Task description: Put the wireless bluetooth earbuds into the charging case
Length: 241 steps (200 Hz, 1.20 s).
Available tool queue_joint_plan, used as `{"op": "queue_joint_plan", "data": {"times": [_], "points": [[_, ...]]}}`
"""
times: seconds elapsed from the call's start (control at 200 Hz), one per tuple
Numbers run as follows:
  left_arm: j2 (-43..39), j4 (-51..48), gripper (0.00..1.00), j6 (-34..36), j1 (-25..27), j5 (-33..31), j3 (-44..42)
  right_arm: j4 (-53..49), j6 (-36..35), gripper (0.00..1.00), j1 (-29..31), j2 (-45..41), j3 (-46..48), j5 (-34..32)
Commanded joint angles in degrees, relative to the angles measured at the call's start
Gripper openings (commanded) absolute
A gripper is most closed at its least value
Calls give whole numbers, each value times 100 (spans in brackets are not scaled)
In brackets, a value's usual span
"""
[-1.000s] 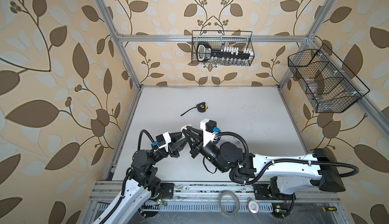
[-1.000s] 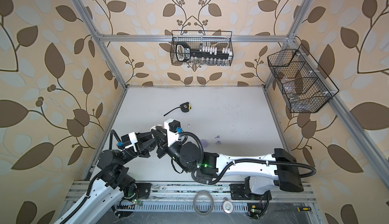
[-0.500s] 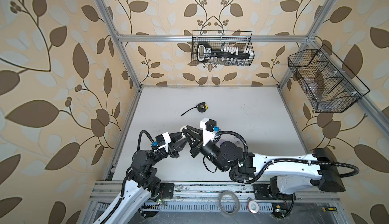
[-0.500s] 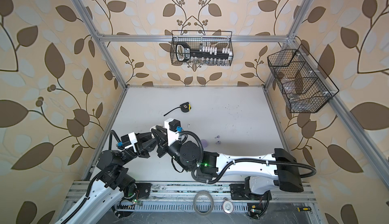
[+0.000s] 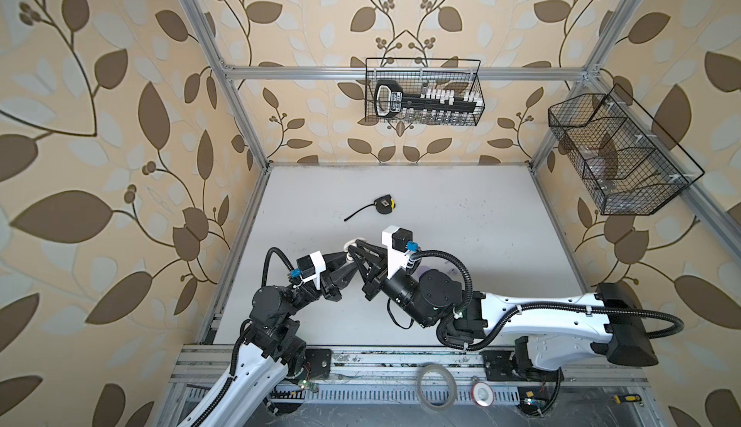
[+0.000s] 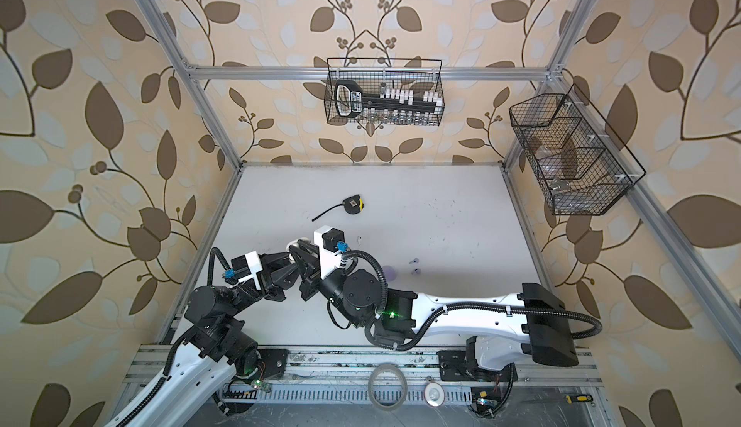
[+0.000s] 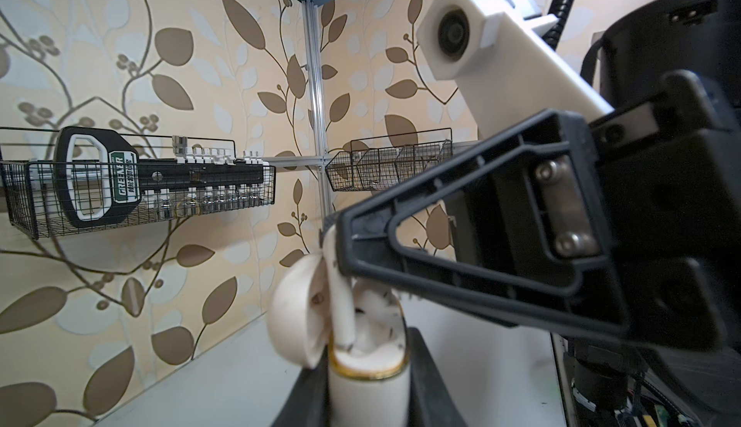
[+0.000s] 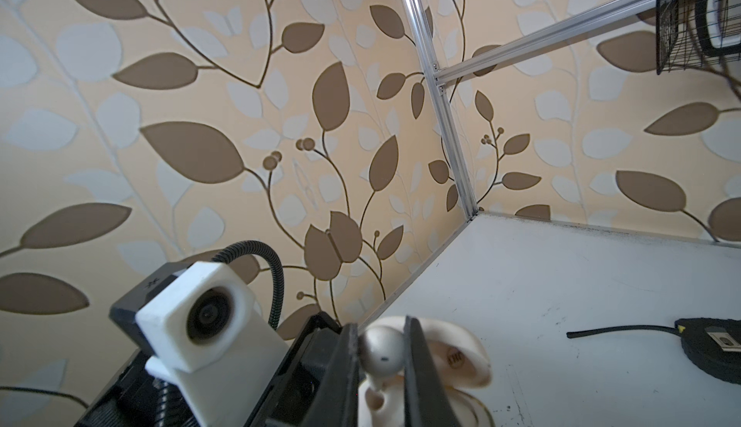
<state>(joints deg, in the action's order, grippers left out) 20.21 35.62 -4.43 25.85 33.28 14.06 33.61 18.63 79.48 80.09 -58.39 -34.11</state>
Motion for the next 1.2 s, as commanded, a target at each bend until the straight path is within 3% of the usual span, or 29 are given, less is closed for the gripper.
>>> {"op": "queue_joint_plan", "data": {"times": [0.0, 0.55, 0.735, 0.96, 1.065, 1.2], "points": [[-68, 381, 0, -65, 16, -128, 140, -184, 34, 0, 8, -96, 204, -62], [-156, 359, 0, -85, 16, -85, 137, -366, -1, 0, 15, 9, 110, 73], [-199, 359, 0, -76, 10, -15, 138, -466, -78, 21, 20, 25, 77, 80], [-190, 240, 0, 1, 15, 55, 176, -755, -248, 38, 20, -175, -46, -16], [-198, 21, 0, 152, 14, 161, 214, -1057, -418, 44, 91, -499, -79, -156], [-197, -215, 0, 364, 15, 264, 244, -1513, -476, 45, 155, -1053, -17, -305]]}}
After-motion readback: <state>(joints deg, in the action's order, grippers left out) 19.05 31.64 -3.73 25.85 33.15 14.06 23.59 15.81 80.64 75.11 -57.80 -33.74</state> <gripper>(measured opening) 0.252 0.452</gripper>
